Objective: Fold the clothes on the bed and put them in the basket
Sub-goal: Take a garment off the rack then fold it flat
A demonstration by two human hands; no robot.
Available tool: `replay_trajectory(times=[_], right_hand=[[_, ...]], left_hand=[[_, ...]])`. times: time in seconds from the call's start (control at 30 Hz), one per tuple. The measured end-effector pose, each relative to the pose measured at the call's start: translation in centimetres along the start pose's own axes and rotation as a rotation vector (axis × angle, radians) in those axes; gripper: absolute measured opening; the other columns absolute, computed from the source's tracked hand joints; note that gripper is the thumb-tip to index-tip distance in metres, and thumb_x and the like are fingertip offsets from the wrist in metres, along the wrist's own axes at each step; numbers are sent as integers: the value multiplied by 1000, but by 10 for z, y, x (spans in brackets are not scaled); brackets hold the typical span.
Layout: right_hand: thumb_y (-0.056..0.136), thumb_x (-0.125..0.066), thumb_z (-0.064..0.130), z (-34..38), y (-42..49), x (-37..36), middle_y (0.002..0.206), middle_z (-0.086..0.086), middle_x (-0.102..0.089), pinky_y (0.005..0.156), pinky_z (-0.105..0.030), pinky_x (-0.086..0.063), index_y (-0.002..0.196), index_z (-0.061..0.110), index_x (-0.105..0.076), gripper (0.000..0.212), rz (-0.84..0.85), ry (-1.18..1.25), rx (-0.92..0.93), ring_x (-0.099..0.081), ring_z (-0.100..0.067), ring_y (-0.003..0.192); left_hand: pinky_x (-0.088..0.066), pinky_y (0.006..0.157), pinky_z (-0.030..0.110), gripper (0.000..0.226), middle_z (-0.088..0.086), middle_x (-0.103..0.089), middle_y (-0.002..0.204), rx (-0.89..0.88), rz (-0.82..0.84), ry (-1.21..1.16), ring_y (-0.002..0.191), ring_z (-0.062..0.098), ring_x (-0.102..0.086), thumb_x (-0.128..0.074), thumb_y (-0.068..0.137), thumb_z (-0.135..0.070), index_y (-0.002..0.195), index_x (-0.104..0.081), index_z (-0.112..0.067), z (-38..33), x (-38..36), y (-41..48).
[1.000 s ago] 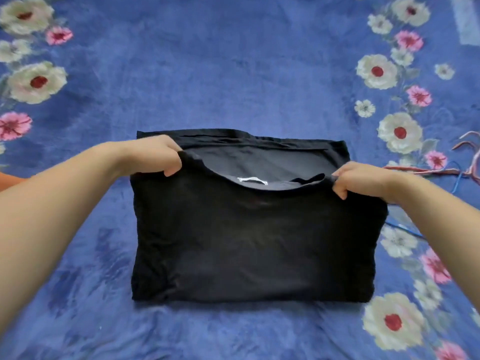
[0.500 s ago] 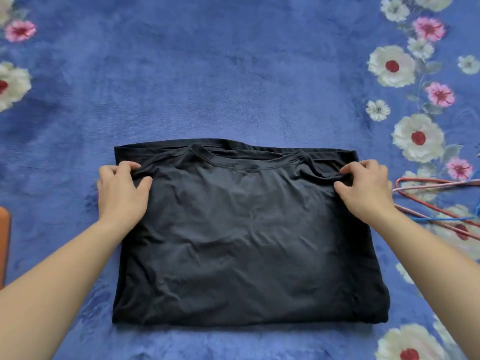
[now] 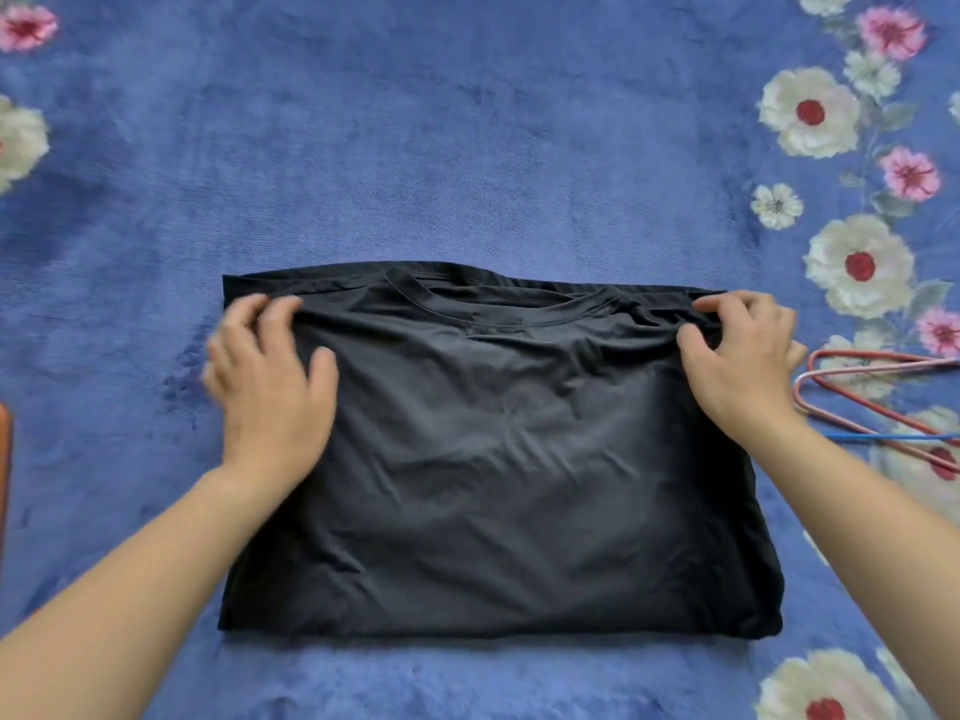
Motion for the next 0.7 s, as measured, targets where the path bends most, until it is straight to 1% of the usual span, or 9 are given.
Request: replay_trajectory(times=[0.1, 0.17, 0.23, 0.3, 0.37, 0.43, 0.53, 0.6, 0.7], right_hand=[[91, -54, 40, 21, 4, -8, 124, -8, -52, 100, -42, -25, 112, 17, -67, 34, 15, 4, 99, -36, -29, 124], [89, -59, 41, 32, 9, -21, 125, -6, -49, 101, -42, -23, 114, 19, -66, 34, 110, -70, 105, -33, -28, 125], [86, -63, 34, 43, 15, -26, 121, -6, -47, 99, -42, -23, 107, 19, -67, 26, 150, -132, 117, -32, -29, 123], [83, -63, 25, 52, 22, -19, 108, -5, -48, 93, -40, -26, 93, 20, -69, 13, 104, -139, 147, -38, -30, 116], [79, -60, 20, 55, 29, -13, 96, -4, -56, 88, -38, -35, 88, 20, -69, 12, 130, -84, 132, -50, -32, 106], [75, -59, 18, 54, 31, -8, 89, -10, -67, 79, -36, -48, 87, 19, -72, 18, 165, 21, 72, -59, -34, 93], [73, -58, 17, 50, 30, 0, 83, -14, -70, 75, -34, -51, 85, 19, -75, 20, 114, 110, 16, -63, -34, 87], [70, -54, 21, 48, 30, 0, 73, -10, -70, 76, -35, -54, 78, 22, -72, 20, 86, 227, -23, -65, -32, 79], [74, -51, 22, 47, 29, -9, 83, -7, -73, 82, -39, -53, 90, 20, -69, 24, 52, 299, -9, -67, -33, 85]], left_hand=[[-30, 104, 51, 50, 16, -40, 144, -434, 144, 32, 133, 33, -35, -49, 89, -34, 134, -51, -13, -45, -30, -51], [-29, 108, 47, 50, 13, -37, 147, -573, 223, 24, 136, 29, -34, -43, 93, -36, 138, -48, -16, -69, -49, -75], [-31, 104, 44, 50, 10, -42, 142, -478, 210, -44, 129, 26, -40, -40, 96, -37, 142, -45, -17, -85, -56, -67], [-39, 91, 41, 51, 2, -55, 117, -219, 156, -211, 108, 23, -52, -42, 98, -34, 145, -39, -16, -93, -49, -39], [-39, 81, 34, 56, -6, -58, 86, 78, 162, -396, 87, 18, -55, -47, 99, -31, 150, -28, -16, -87, -48, -9], [-37, 77, 28, 54, -6, -59, 74, 247, 178, -396, 84, 17, -58, -52, 97, -29, 147, -33, -17, -77, -50, 16], [-38, 76, 25, 20, -7, -62, 75, 241, 128, -290, 91, 20, -63, -58, 92, -30, 110, -62, -22, -66, -42, 41], [-47, 75, 28, 6, -8, -62, 69, 166, 80, -361, 75, 17, -66, -61, 91, -29, 92, -62, -24, -66, -37, 47], [-49, 79, 25, 10, -9, -64, 78, 55, 52, -491, 69, 2, -62, -60, 93, -23, 103, -62, -21, -72, -34, 46]])
Point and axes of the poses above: each hand's wrist, its own y-axis towards the middle knuckle, its own x-axis out of the back of the hand, z = x × y, the point moved 6 cm from there along y, towards the middle knuckle
